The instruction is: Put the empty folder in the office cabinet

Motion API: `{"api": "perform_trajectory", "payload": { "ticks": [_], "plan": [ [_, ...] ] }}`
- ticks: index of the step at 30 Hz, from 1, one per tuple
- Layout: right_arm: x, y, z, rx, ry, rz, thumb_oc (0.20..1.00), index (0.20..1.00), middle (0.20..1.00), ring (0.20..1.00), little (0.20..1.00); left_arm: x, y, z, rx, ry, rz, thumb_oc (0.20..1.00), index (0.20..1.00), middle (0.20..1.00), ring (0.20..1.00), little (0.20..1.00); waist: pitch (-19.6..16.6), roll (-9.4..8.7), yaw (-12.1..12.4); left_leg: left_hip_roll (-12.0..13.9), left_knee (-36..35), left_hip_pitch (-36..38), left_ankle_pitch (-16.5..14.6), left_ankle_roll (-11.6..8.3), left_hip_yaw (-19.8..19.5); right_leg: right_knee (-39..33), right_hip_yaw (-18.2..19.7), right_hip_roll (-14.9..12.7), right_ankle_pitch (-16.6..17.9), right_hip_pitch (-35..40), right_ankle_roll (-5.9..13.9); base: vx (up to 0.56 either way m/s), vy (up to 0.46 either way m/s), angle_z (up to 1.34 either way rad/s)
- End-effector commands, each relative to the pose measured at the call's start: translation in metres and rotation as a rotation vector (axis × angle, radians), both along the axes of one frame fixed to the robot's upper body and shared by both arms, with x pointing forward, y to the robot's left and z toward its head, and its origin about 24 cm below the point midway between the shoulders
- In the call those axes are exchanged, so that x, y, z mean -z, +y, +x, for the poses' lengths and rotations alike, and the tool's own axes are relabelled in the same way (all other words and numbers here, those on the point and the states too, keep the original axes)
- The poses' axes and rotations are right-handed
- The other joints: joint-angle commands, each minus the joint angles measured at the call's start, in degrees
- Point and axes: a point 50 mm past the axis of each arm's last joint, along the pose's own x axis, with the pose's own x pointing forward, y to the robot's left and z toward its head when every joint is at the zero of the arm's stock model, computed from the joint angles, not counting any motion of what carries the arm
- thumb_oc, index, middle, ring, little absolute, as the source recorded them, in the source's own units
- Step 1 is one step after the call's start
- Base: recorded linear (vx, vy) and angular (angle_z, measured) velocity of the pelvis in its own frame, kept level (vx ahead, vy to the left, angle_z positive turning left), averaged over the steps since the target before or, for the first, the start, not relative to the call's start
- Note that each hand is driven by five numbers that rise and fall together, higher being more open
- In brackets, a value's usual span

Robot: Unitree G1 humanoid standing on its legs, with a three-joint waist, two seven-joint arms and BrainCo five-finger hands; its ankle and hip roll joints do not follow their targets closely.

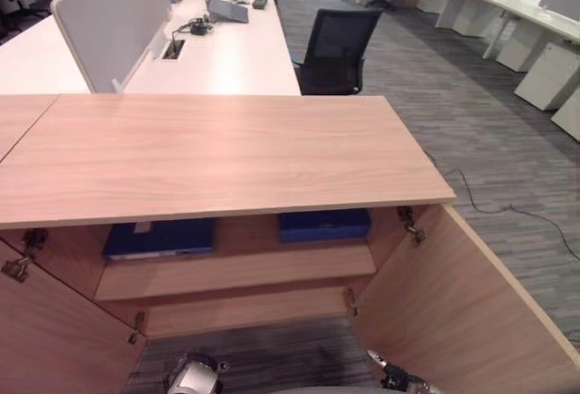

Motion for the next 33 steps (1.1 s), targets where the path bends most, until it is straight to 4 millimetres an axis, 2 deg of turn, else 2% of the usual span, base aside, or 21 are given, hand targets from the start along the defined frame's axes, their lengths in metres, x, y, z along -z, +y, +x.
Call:
{"api": "perform_trajectory", "payload": {
  "ticks": [1, 2, 3, 6, 10, 12, 13, 14, 15, 16, 17, 18, 19, 20, 21, 23, 26, 30, 33],
  "plan": [
    [0.008, 0.03, -0.048, 0.002, 0.177, 0.132, 1.0, 1.0, 1.0, 1.0, 1.0, 0.003, -0.007, -0.007, -0.082, 0.004, -0.006, 1.0, 1.0, 1.0, 1.0, 1.0, -0.98, 1.26, -0.72, -3.2, 0.1, 0.47, -1.97, 4.0, -0.13, -9.67, -0.93, 1.86, -2.52, 9.1, 1.27, -0.07, -0.178, -0.4],
    [0.008, 0.03, -0.048, 0.001, 0.177, 0.132, 1.0, 1.0, 1.0, 1.0, 1.0, 0.003, -0.007, -0.007, -0.082, 0.004, -0.006, 1.0, 1.0, 1.0, 1.0, 1.0, -1.05, 1.27, -0.64, -3.12, 0.1, 0.33, -1.84, 3.98, -0.03, -9.81, -0.82, 1.95, -2.29, 8.97, 1.17, -0.09, -0.271, -0.44],
    [0.008, 0.032, -0.056, -0.021, 0.205, 0.153, 1.0, 1.0, 1.0, 1.0, 1.0, 0.006, -0.008, -0.013, -0.133, 0.001, -0.008, 1.0, 1.0, 1.0, 1.0, 1.0, -1.33, 0.9, -1.03, -2.06, 0.1, 0.15, -1.26, 2.93, 1.2, -10.82, 0.26, 3.54, -2.71, 7.97, 0.44, -0.1, -0.307, -0.35],
    [0.008, 0.033, -0.073, -0.065, 0.253, 0.186, 1.0, 1.0, 1.0, 1.0, 1.0, 0.009, -0.014, -0.016, -0.179, -0.003, -0.023, 1.0, 1.0, 1.0, 1.0, 1.0, -1.83, 0.74, -2.09, -0.13, 0.1, 0.1, -0.67, 1.39, 2.17, -10.82, 2.77, 5.94, -2.95, 6.8, -1.53, -0.08, -0.313, -0.36],
    [0.007, 0.032, -0.094, -0.119, 0.322, 0.211, 1.0, 1.0, 1.0, 1.0, 1.0, 0.01, -0.025, -0.005, -0.147, -0.03, -0.04, 1.0, 1.0, 1.0, 1.0, 1.0, -1.67, 0.23, -3.95, 3.54, 0.88, 0.2, 0.68, -2.26, 5.01, -10.82, 4.3, 8.23, -2.83, 6.16, -4.46, -0.09, -0.312, -0.24],
    [0.007, 0.032, -0.101, -0.141, 0.345, 0.212, 1.0, 1.0, 1.0, 1.0, 1.0, 0.009, -0.03, 0.005, -0.128, -0.07, -0.05, 1.0, 1.0, 1.0, 1.0, 1.0, -1.27, -0.68, -4.63, 5.95, 6.55, -1.58, -0.61, -3.6, 6.86, -10.82, 3.87, 8.51, -2.43, 6.03, -5.57, -0.1, -0.278, -0.06],
    [0.006, 0.031, -0.103, -0.159, 0.354, 0.214, 1.0, 1.0, 1.0, 1.0, 1.0, 0.01, -0.031, 0.006, -0.117, -0.08, -0.046, 1.0, 1.0, 1.0, 1.0, 1.0, -1.15, -1.09, -4.78, 6.33, 8.74, -1.72, -1.9, -3.73, 7.09, -10.82, 4.58, 8.5, -2.03, 5.85, -5.98, -0.07, -0.223, 0.0],
    [0.006, 0.029, -0.103, -0.18, 0.357, 0.212, 1.0, 1.0, 1.0, 1.0, 1.0, 0.01, -0.033, 0.007, -0.108, -0.084, -0.042, 1.0, 1.0, 1.0, 1.0, 1.0, -0.81, -1.54, -4.68, 6.29, 11.54, -2.04, -3.78, -3.57, 5.72, -10.82, 5.79, 8.4, -1.61, 5.81, -6.37, -0.04, -0.138, -0.13],
    [0.006, 0.029, -0.103, -0.18, 0.357, 0.213, 1.0, 1.0, 1.0, 1.0, 1.0, 0.01, -0.033, 0.007, -0.108, -0.084, -0.042, 1.0, 1.0, 1.0, 1.0, 1.0, -0.96, -1.57, -4.66, 6.26, 11.46, -2.21, -3.65, -3.55, 5.76, -10.82, 5.84, 8.38, -1.53, 5.58, -6.4, -0.04, -0.13, -0.27],
    [0.006, 0.025, -0.103, -0.186, 0.363, 0.202, 1.0, 1.0, 1.0, 1.0, 1.0, 0.01, -0.035, 0.009, -0.1, -0.082, -0.041, 1.0, 1.0, 1.0, 1.0, 1.0, -0.47, -2.17, -4.34, 5.7, 15.41, -3.1, -6.23, -3.21, 2.52, -10.82, 7.12, 8.06, -0.95, 5.56, -6.78, -0.07, -0.127, -0.42],
    [0.006, 0.02, -0.107, -0.19, 0.378, 0.184, 1.0, 1.0, 1.0, 1.0, 1.0, 0.011, -0.038, 0.012, -0.077, -0.085, -0.038, 1.0, 1.0, 1.0, 1.0, 1.0, -0.47, -2.49, -4.59, 4.55, 17.69, -3.3, -7.52, -2.95, -2.13, -10.82, 8.29, 7.81, -0.18, 4.86, -7.03, -0.07, -0.126, -0.48],
    [0.006, 0.02, -0.107, -0.19, 0.377, 0.184, 1.0, 1.0, 1.0, 1.0, 1.0, 0.011, -0.038, 0.013, -0.077, -0.085, -0.038, 1.0, 1.0, 1.0, 1.0, 1.0, -0.43, -2.44, -4.64, 4.6, 17.86, -3.37, -7.62, -2.95, -2.21, -10.82, 8.22, 7.85, -0.19, 4.9, -7.03, -0.1, -0.087, -0.77],
    [0.005, 0.013, -0.114, -0.183, 0.392, 0.168, 1.0, 1.0, 1.0, 1.0, 1.0, 0.012, -0.041, 0.013, -0.057, -0.082, -0.042, 1.0, 1.0, 1.0, 1.0, 1.0, -0.53, -2.19, -4.99, 1.62, 16.83, -2.89, -9.24, -2.13, -7.86, -10.82, 10.31, 8.36, 0.39, 4.2, -7.22, -0.05, -0.024, -0.8],
    [0.005, 0.013, -0.114, -0.183, 0.393, 0.168, 1.0, 1.0, 1.0, 1.0, 1.0, 0.012, -0.041, 0.013, -0.057, -0.082, -0.042, 1.0, 1.0, 1.0, 1.0, 1.0, -0.51, -2.17, -5.02, 1.61, 16.82, -2.86, -9.25, -2.11, -7.9, -10.82, 10.26, 8.36, 0.37, 4.24, -7.21, -0.08, -0.01, -0.64],
    [0.004, 0.008, -0.123, -0.16, 0.41, 0.16, 1.0, 1.0, 1.0, 1.0, 1.0, 0.012, -0.043, 0.013, -0.042, -0.078, -0.049, 1.0, 1.0, 1.0, 1.0, 1.0, -0.9, -1.4, -5.67, -0.27, 12.37, -0.84, -9.68, -0.95, -10.53, -10.82, 11.91, 9.1, 0.8, 3.7, -7.42, -0.06, 0.041, -0.25],
    [0.002, 0.0, -0.131, -0.089, 0.427, 0.149, 1.0, 1.0, 1.0, 1.0, 1.0, 0.01, -0.04, 0.017, -0.044, -0.081, -0.051, 1.0, 1.0, 1.0, 1.0, 1.0, -1.43, -0.28, -6.56, -1.75, 4.69, 1.6, -7.34, 0.56, -10.67, -10.82, 13.53, 9.89, 2.39, 1.8, -7.02, -0.14, 0.143, -0.36],
    [0.001, -0.001, -0.142, -0.058, 0.456, 0.155, 1.0, 1.0, 1.0, 1.0, 1.0, 0.008, -0.037, 0.022, -0.05, -0.094, -0.047, 1.0, 1.0, 1.0, 1.0, 1.0, -1.64, 0.13, -6.76, -2.47, 0.17, 2.86, -5.09, 1.65, -10.19, -10.82, 14.81, 10.21, 3.37, 0.09, -6.44, -0.11, 0.122, -0.45],
    [-0.001, -0.001, -0.148, -0.068, 0.48, 0.164, 1.0, 1.0, 1.0, 1.0, 1.0, 0.008, -0.036, 0.022, -0.06, -0.099, -0.042, 1.0, 1.0, 1.0, 1.0, 1.0, -1.37, 0.27, -6.81, -3.19, 0.1, 2.36, -4.59, 2.39, -9.53, -10.82, 15.91, 9.54, 4.16, -1.17, -5.48, -0.13, 0.16, -0.38],
    [0.0, 0.001, -0.146, -0.062, 0.477, 0.172, 1.0, 1.0, 1.0, 1.0, 1.0, 0.007, -0.035, 0.025, -0.061, -0.096, -0.035, 1.0, 1.0, 1.0, 1.0, 1.0, -0.78, 0.2, -7.3, -4.46, 0.1, 1.05, -3.81, 3.97, -8.98, -10.82, 16.98, 7.96, 5.75, -3.56, -3.35, -0.18, 0.214, -0.3]
  ]
}}
